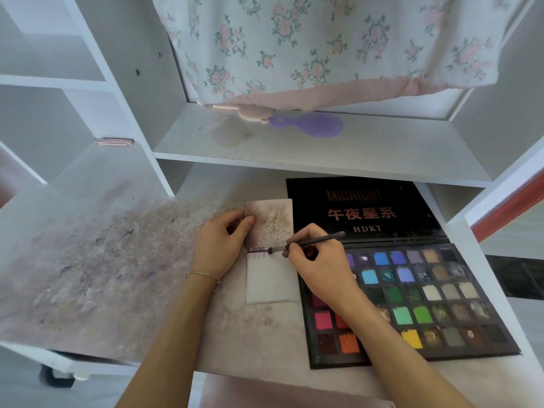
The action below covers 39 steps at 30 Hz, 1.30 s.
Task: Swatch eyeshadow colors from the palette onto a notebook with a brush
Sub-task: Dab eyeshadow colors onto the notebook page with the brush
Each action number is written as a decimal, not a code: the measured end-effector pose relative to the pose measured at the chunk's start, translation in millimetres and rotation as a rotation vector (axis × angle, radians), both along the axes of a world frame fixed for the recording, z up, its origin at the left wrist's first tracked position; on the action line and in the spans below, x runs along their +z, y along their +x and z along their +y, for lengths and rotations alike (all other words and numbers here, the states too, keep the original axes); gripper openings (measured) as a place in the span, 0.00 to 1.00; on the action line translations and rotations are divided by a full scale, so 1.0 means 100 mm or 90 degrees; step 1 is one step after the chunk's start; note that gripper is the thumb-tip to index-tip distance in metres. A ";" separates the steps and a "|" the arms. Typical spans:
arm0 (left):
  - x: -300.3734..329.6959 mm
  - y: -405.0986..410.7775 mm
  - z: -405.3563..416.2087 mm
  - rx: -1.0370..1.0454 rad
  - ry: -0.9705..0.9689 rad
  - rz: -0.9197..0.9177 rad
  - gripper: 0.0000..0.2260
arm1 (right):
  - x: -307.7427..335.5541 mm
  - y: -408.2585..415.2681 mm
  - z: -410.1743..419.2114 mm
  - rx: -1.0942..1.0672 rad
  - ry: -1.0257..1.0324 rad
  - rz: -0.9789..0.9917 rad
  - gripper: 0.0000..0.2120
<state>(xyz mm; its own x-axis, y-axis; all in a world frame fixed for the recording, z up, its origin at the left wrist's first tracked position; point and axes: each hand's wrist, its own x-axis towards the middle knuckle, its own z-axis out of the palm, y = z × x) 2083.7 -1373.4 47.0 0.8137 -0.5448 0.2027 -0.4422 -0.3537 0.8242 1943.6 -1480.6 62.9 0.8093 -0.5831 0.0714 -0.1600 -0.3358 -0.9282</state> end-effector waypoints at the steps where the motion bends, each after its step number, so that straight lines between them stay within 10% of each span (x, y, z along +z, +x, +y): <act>1: 0.00 0.00 0.00 0.001 0.001 0.002 0.07 | 0.00 0.01 0.00 0.002 -0.001 0.005 0.07; 39: 0.03 -0.03 0.00 0.010 0.004 0.013 0.06 | -0.05 0.04 -0.02 0.040 -0.031 0.016 0.07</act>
<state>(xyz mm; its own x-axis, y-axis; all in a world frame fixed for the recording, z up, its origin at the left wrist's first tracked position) 2080.9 -1373.7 49.7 0.8259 -0.5332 0.1831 -0.4202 -0.3658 0.8304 1947.3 -1482.5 57.5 0.8457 -0.5280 0.0774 -0.1610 -0.3907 -0.9063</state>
